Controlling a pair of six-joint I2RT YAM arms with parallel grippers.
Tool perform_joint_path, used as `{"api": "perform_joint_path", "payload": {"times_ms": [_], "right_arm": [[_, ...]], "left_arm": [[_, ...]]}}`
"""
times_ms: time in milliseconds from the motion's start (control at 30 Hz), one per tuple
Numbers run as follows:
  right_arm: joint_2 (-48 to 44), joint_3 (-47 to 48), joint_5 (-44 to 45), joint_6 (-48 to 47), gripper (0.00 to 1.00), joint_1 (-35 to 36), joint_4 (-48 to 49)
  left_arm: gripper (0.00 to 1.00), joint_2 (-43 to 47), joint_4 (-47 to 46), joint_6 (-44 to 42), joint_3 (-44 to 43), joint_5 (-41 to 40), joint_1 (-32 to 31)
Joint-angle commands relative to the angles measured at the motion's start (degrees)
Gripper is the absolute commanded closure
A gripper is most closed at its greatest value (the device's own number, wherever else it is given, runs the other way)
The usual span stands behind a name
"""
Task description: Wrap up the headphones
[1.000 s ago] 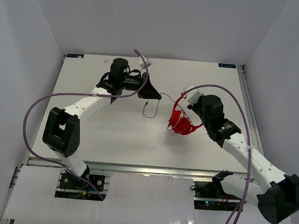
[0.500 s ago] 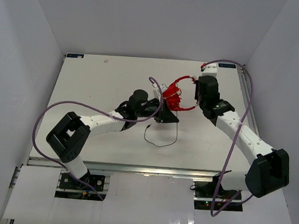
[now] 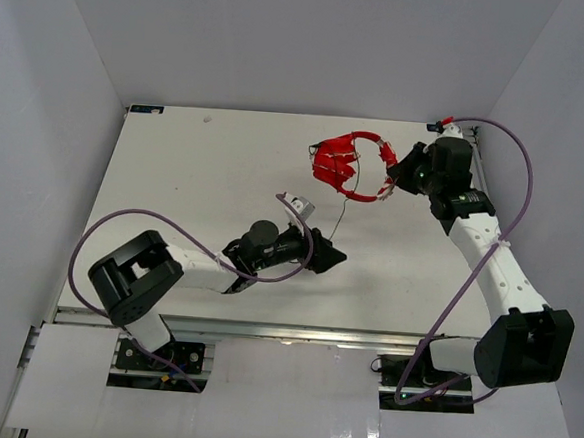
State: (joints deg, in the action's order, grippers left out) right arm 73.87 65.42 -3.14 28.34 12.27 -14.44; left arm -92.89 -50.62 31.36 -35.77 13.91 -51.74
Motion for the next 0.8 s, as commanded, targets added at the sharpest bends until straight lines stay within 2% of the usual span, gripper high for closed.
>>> {"api": "perform_joint_path", "payload": {"times_ms": [0,133,300,467,567,600,667,767], "right_arm": [[-5.0,5.1,-9.6,3.4,0.92,0.2,2.5],[-6.8,7.1,-12.3,2.6,0.92,-0.1,1.2],[-7.8,9.5,-15.8,-2.0,0.92,-1.1,0.3],[-8.5,9.0,-20.2,-3.1,0.92,-1.9,0.5],[-8.4,8.7,-19.6,-3.7,0.92,-2.1,0.6],[-8.3,8.8,-19.5,-4.1,0.92,-2.2,0.6],[-8.3,8.9,-19.6,-4.6,0.92,-2.5,0.5],[-8.2,8.8,-20.7,-4.7,0.92,-2.6,0.5]], "left_arm": [[0.19,-5.1,-5.4,-8.3,-3.3,-0.2,0.1],[0.18,-7.5,-6.0,-14.5,-4.7,-5.9,0.1],[0.2,-3.4,-3.7,-22.9,-1.7,-10.7,0.1],[0.26,3.4,-2.1,-25.8,4.2,-12.9,0.1],[0.31,7.3,-3.1,-26.4,7.2,-11.2,0.1],[0.31,8.6,-2.7,-26.3,7.9,-7.7,0.0],[0.31,10.8,-1.6,-26.0,9.0,-3.3,0.0],[0.28,11.5,0.1,-26.8,9.8,-2.4,0.0]]}}
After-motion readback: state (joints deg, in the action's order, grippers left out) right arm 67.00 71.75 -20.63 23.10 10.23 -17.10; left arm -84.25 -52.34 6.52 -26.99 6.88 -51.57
